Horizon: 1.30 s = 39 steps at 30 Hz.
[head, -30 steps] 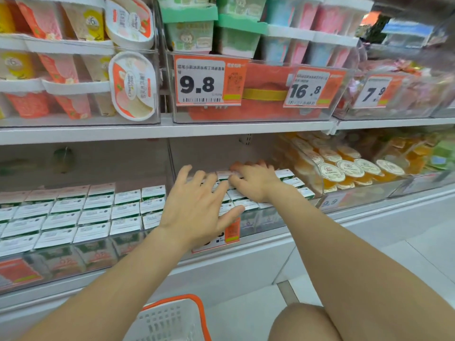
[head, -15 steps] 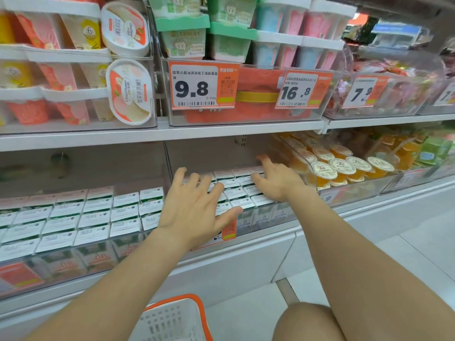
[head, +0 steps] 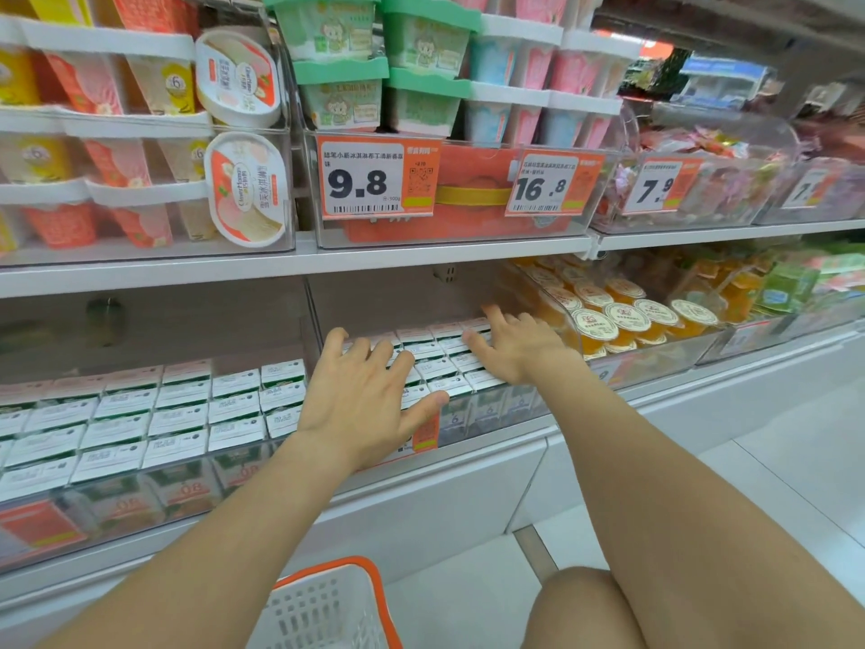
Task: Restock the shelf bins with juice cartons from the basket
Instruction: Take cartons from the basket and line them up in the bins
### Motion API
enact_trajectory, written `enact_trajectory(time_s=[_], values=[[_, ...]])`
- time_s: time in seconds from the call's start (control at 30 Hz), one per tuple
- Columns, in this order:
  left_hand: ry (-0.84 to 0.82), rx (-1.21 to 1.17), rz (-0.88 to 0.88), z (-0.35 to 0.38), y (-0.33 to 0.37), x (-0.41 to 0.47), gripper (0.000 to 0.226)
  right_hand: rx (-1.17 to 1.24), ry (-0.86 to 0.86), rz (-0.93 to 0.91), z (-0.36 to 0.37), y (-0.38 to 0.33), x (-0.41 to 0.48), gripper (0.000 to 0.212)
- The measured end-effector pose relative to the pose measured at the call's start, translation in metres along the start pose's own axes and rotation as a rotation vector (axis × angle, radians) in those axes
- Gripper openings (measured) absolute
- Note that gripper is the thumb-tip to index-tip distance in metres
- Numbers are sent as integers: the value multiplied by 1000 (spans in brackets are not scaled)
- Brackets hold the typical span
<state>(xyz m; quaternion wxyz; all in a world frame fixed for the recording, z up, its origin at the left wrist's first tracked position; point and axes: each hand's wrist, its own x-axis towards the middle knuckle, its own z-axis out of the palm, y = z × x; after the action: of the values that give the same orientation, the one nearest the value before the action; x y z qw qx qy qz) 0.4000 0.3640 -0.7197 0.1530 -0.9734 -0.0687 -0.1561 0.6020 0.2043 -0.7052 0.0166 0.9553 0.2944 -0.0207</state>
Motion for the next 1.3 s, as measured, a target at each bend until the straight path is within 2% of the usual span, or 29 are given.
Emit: enact_trajectory(time_s=[0.1,0.23,0.3,0.53,0.6,0.7,0.8,0.9,1.0,1.07,1.2,1.3], values=[[11,0,1,2,-1,1,84,-128,-5,7,-3,-4,1,90],[12,5,2,3,-1,1,84,-105,3,20,3,-2,4,90],[5,6,3,3,-1,1,84,-46,30,7,5,-2,3,85],[23,-17,9,2,-2,0,83,146,316,-160,8,-40,-14,58],[27,-19,18,0,-2,-2,83,189,270,-196,10,-57,-14,61],[79,-42,44,-1,-7,-5,77,131,116,-222,16,-71,-7,75],[103,-64,85,2,-15,-12,71,157,-42,-244,19,-73,-4,65],[32,-77,114,0,-19,-16,70,173,-57,-237,19,-73,-6,60],[-39,-116,129,-4,-23,-16,74,223,21,-259,16,-77,-16,55],[-30,-209,149,-6,-28,-20,69,246,121,-298,9,-84,-28,51],[149,-409,136,-16,-51,-43,39,239,332,-373,-17,-114,-63,41],[289,-404,28,-34,-74,-68,17,223,472,-450,-36,-151,-93,29]])
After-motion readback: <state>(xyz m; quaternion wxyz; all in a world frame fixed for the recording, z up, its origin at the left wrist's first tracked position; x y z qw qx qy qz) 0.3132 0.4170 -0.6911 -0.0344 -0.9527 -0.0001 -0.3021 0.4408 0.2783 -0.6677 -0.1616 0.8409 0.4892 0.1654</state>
